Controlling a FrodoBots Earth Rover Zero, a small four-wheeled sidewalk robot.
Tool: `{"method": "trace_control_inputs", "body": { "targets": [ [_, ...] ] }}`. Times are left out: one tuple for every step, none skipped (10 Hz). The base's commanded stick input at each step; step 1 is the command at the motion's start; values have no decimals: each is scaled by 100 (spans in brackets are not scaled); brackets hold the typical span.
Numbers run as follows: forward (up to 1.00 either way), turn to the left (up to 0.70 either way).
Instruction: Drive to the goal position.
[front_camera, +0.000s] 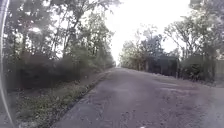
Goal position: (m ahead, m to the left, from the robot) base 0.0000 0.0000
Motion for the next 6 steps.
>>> {"method": "trace_control_inputs", "body": {
  "targets": [
    [0, 0],
    [0, 0],
    [0, 0],
    [0, 0],
    [0, 0],
    [0, 0]
  ]
}}
